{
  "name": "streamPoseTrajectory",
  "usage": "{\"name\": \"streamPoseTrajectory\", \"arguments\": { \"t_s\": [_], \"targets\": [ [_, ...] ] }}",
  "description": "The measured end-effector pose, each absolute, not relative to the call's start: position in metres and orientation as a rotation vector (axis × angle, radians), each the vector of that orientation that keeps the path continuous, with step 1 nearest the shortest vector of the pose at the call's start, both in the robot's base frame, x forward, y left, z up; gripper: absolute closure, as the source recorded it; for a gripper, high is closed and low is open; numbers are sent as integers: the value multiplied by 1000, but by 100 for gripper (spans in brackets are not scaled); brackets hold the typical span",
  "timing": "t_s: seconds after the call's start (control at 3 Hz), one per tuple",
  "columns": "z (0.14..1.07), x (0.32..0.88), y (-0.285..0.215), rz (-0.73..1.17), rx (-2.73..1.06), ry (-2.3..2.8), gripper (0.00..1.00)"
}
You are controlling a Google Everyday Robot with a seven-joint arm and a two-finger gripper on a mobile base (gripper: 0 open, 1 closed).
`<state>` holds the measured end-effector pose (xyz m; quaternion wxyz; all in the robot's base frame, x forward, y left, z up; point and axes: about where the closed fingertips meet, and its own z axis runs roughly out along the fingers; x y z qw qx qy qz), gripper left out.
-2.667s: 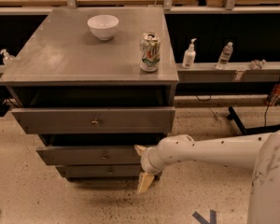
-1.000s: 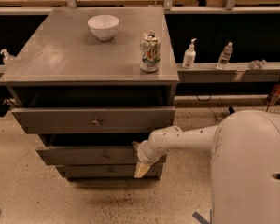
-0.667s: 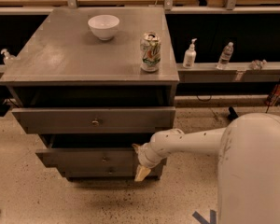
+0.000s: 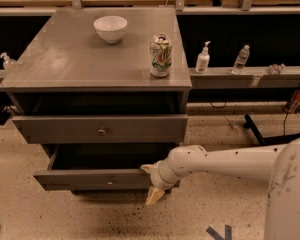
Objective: Open middle drawer
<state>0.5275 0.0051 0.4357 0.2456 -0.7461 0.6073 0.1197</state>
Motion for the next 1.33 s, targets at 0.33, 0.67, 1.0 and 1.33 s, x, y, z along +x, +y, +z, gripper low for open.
{"name": "streamPoseTrajectory", "arguments": {
  "t_s": [0.33,0.67,1.0,1.33],
  "targets": [
    [450,508,5,347,-2033,1631,24],
    [455,502,3,358,-2027,1620,23],
    [455,516,0,347,-2019,1619,23],
    [434,549,-4,352,-2016,1685,24]
  ]
}}
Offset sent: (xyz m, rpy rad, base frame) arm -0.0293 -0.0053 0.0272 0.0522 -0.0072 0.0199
